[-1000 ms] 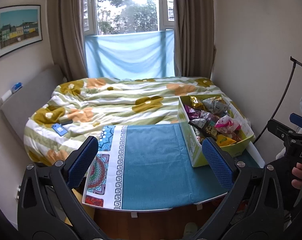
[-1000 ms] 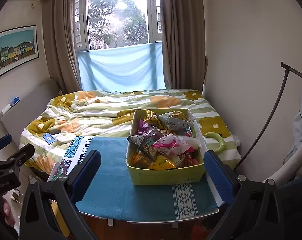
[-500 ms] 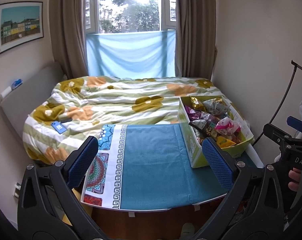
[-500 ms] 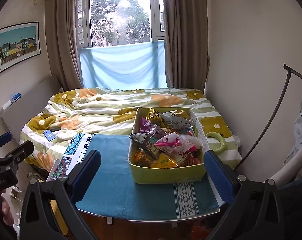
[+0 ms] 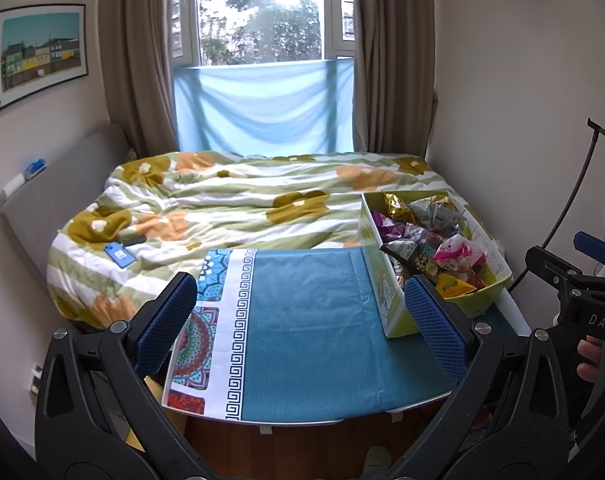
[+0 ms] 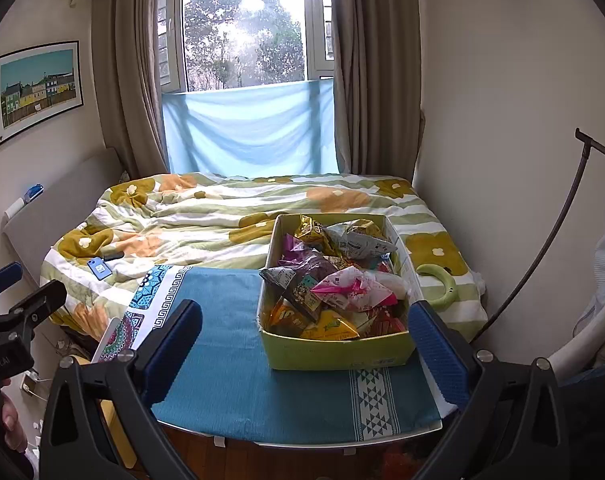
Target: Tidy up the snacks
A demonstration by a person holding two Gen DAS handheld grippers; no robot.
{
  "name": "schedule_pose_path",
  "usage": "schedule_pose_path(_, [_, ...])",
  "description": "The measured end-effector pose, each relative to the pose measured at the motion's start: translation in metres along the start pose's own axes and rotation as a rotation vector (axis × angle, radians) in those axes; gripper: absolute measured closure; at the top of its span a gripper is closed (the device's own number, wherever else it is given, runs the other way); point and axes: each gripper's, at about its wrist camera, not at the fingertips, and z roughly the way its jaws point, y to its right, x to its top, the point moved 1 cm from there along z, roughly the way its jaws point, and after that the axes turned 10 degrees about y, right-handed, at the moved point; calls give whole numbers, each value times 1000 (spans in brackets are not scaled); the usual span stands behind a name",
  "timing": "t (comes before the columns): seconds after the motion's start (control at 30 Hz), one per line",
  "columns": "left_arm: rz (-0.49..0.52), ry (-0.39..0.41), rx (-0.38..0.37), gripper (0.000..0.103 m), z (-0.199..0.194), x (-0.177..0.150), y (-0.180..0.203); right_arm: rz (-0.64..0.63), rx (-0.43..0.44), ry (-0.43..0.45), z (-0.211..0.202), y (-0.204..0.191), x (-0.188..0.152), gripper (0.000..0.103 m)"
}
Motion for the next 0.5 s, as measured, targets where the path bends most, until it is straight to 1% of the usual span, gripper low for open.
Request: schedule_pose_path(0.5, [0, -4, 5, 0, 2, 0, -8, 2, 1, 0, 1, 0, 1, 1])
